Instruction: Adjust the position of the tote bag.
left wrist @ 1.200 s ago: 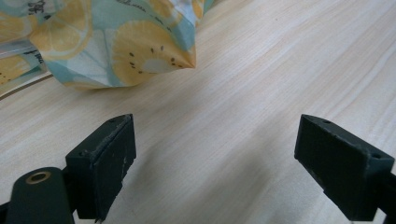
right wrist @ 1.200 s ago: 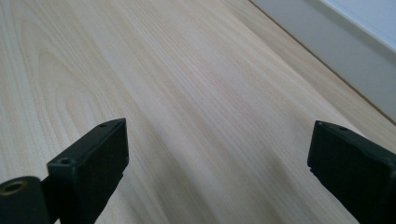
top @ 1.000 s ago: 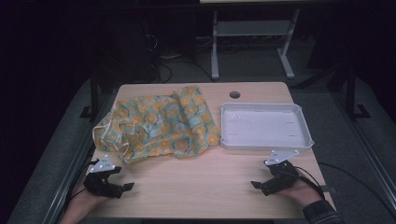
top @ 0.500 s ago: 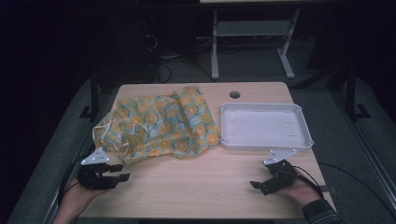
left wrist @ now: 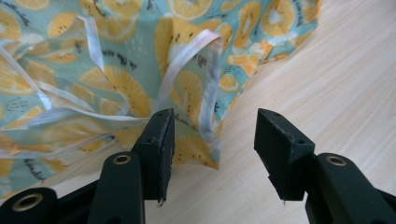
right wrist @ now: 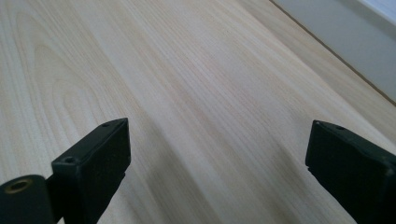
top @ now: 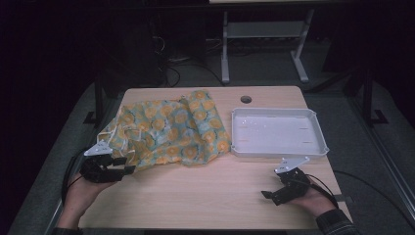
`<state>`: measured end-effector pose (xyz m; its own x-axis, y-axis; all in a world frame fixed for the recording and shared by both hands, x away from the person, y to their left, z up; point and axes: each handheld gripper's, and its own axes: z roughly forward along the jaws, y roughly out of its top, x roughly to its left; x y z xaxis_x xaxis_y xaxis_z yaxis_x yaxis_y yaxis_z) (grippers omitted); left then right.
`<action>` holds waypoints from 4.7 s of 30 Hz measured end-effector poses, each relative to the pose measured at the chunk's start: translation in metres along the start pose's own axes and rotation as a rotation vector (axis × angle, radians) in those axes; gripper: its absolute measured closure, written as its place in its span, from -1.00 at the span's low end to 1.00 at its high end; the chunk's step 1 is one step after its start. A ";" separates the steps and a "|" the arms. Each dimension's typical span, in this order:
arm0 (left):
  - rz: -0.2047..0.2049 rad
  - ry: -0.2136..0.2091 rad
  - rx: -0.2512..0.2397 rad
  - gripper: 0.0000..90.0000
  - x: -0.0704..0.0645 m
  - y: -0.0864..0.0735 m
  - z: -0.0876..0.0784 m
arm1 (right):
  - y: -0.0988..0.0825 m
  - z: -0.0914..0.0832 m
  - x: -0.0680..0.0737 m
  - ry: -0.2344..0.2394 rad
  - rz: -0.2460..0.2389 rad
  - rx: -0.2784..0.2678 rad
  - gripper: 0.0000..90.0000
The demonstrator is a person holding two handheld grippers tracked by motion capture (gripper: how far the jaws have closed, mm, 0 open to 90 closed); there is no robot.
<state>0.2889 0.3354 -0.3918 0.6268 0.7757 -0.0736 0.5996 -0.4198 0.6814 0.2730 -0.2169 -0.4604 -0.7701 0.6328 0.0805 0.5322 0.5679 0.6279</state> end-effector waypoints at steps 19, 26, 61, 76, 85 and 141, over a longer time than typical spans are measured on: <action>0.026 -0.120 0.022 0.95 -0.008 -0.004 0.016 | -0.001 0.000 0.000 0.001 -0.002 0.002 -0.86; 0.039 -0.202 0.018 0.96 -0.024 0.000 0.024 | -0.001 0.001 0.001 0.003 -0.002 0.004 -0.86; 0.184 -0.386 0.069 0.96 -0.093 0.032 0.074 | -0.002 0.004 0.001 0.003 -0.005 0.031 -0.86; 0.273 -0.445 0.113 0.96 -0.127 0.060 0.110 | -0.003 0.004 0.001 0.005 -0.008 0.031 -0.86; 0.305 -0.471 0.109 0.96 -0.146 0.079 0.129 | -0.003 0.003 0.001 0.007 -0.009 0.028 -0.86; 0.054 -0.189 -0.042 0.06 -0.037 0.004 0.002 | 0.041 0.014 0.037 0.140 -0.066 -0.035 -0.42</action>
<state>0.2692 0.3041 -0.3873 0.7421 0.6485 -0.1692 0.5440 -0.4354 0.7173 0.2708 -0.1631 -0.4424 -0.8461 0.5133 0.1439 0.4680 0.5858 0.6617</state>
